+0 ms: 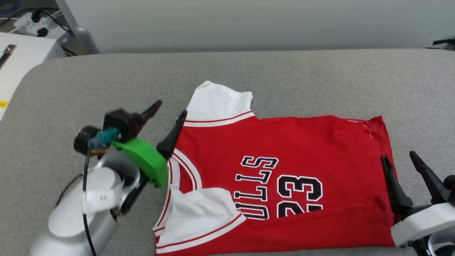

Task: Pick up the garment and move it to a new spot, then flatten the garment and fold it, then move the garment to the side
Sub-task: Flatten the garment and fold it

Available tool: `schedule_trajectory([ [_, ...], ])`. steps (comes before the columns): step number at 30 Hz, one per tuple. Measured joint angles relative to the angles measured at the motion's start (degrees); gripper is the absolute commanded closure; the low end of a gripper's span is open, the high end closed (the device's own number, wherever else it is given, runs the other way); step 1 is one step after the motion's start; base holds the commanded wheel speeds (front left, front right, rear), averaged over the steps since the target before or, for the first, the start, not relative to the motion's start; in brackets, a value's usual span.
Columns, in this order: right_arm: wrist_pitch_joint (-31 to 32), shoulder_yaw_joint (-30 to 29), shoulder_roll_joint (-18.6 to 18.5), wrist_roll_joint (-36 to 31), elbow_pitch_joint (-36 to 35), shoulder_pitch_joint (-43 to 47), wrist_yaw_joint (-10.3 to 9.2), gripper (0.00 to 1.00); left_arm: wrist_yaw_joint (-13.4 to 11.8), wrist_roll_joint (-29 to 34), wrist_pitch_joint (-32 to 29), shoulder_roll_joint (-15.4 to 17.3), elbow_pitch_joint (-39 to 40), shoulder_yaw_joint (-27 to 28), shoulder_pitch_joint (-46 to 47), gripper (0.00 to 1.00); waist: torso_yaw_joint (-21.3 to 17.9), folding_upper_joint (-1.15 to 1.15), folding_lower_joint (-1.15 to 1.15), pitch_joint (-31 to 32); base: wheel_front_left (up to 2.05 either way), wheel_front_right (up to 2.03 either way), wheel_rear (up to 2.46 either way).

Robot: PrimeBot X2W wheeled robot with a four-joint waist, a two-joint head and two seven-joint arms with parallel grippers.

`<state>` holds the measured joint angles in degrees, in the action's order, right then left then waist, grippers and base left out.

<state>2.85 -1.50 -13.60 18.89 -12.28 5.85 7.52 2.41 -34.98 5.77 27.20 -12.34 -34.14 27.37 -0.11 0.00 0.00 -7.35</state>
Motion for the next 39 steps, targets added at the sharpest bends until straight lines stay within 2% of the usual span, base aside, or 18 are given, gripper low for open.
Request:
schedule_trajectory([
  [7,0.40,2.24,1.04,-0.54,-2.11,-3.69,0.00,0.00,3.77,-4.17,-18.22,1.00,-7.59,-1.14,17.64,0.00,-3.23,0.00,0.00,-5.34,0.00,0.00,0.00],
  [8,0.20,3.13,1.43,-0.69,-2.45,-5.44,0.00,0.00,4.50,-5.72,-25.18,2.56,-10.83,-3.09,25.08,0.00,-4.76,0.00,0.00,-7.92,0.00,0.00,0.00],
  [13,-0.64,4.52,2.15,-1.02,-2.37,-7.51,0.00,0.00,4.91,-9.66,-37.07,4.15,-16.15,-7.16,34.07,0.00,-7.38,0.00,0.01,-12.50,0.00,0.00,0.00],
  [17,-1.55,5.64,2.48,-1.09,-1.88,-8.68,0.00,0.00,4.91,-12.98,-43.74,5.34,-19.54,-10.00,38.29,0.00,-9.37,0.00,0.01,-15.94,0.00,0.00,0.00],
  [22,-2.35,6.48,2.66,-1.10,-1.01,-9.87,0.00,0.00,4.91,-15.03,-46.60,6.46,-23.56,-11.82,40.72,0.00,-11.63,0.00,0.01,-19.40,0.00,0.00,0.00],
  [34,-3.22,6.99,2.65,-1.60,-0.14,-11.10,0.00,0.00,4.92,-17.18,-43.24,6.62,-29.63,-13.96,44.43,0.00,-15.00,0.00,0.01,-24.09,0.00,0.00,0.00],
  [35,-3.21,7.00,2.61,-1.63,-0.12,-11.12,0.00,0.00,4.92,-17.61,-43.76,6.47,-30.17,-14.01,44.56,0.58,-15.03,0.00,0.01,-24.09,0.00,0.00,0.00],
  [36,-3.21,7.00,2.60,-1.67,-0.09,-11.13,0.01,0.00,4.92,-18.15,-44.67,6.25,-30.52,-14.16,44.80,1.00,-15.00,0.00,0.00,-24.02,0.00,0.00,0.00],
  [39,-3.19,7.00,2.57,-1.69,0.02,-11.14,0.00,0.00,4.92,-19.28,-46.17,5.82,-30.69,-14.80,45.01,1.00,-14.77,0.00,0.00,-23.68,0.00,0.00,0.00],
])
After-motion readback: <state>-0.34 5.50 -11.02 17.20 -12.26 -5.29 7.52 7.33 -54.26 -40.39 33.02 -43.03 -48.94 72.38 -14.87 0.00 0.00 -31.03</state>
